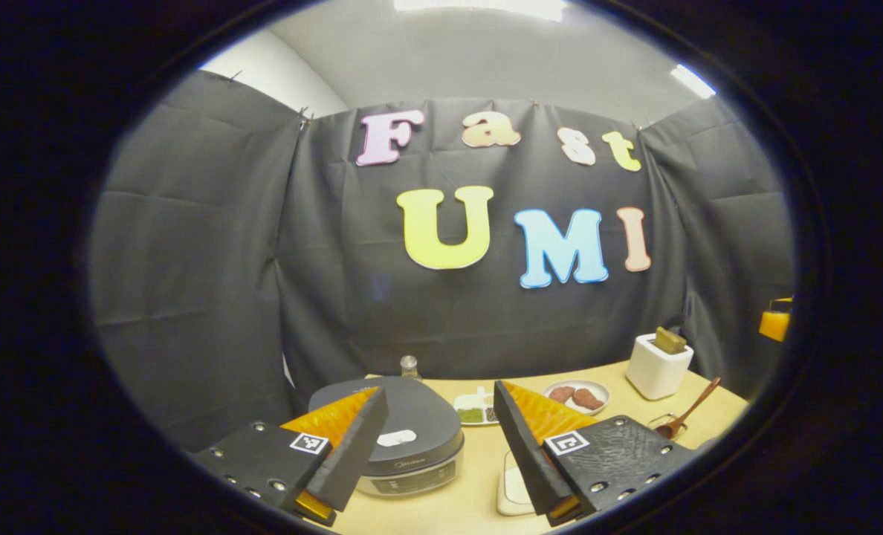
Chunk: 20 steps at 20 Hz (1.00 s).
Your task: Close the left gripper, press the button to open the rice cooker; take a wooden spoon from the chopstick holder with the right hand, scoop a spoonful of rice and pour it into the rice cooker, then put the wooden spoon back into the chopstick holder.
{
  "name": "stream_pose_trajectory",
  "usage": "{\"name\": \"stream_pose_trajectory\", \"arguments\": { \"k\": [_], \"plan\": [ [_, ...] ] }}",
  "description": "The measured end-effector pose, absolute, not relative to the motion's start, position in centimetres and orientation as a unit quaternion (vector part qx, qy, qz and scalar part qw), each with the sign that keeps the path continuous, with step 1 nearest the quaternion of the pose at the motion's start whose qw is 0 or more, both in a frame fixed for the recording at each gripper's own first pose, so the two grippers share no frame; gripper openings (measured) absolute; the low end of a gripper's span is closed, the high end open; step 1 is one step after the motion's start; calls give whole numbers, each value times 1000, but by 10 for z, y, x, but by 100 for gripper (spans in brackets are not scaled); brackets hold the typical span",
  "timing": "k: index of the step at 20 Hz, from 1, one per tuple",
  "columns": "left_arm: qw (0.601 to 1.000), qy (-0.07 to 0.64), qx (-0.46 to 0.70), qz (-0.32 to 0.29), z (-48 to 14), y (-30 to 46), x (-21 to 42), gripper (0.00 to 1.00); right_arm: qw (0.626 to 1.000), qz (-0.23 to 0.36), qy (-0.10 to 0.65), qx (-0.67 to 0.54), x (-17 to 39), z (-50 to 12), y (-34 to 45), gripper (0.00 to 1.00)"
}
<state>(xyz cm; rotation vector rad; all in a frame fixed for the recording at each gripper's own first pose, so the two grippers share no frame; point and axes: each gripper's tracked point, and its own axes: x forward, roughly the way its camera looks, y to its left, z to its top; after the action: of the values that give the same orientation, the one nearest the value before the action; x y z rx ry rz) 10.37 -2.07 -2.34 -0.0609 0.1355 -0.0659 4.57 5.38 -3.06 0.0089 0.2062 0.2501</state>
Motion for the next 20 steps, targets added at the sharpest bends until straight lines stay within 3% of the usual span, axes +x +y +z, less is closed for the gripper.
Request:
{"name": "stream_pose_trajectory", "arguments": {
  "k": [4,5,7,12,13,14,15,16,17,20],
  "plan": [
    [998,45,-26,-25,5,-28,62,85,986,144,78,11,30,-13,57,99],
    [998,43,-27,-24,9,-27,52,89,986,146,74,14,26,-9,59,99],
    [999,34,-29,-23,18,-21,36,85,987,147,62,21,16,-1,64,99],
    [999,26,-26,-21,19,4,2,85,989,138,54,24,-13,1,81,99],
    [999,25,-27,-23,19,8,-5,85,989,136,53,24,-19,3,84,95],
    [999,24,-27,-24,19,13,-9,89,989,134,50,23,-25,4,87,95],
    [999,24,-27,-25,19,17,-14,89,990,130,49,22,-30,5,89,99],
    [999,24,-27,-26,17,21,-19,85,990,129,49,22,-35,6,93,99],
    [999,24,-26,-27,16,24,-23,89,990,127,48,22,-39,7,95,95],
    [999,18,-26,-30,20,31,-32,85,991,122,46,28,-46,9,99,99]
  ]
}}
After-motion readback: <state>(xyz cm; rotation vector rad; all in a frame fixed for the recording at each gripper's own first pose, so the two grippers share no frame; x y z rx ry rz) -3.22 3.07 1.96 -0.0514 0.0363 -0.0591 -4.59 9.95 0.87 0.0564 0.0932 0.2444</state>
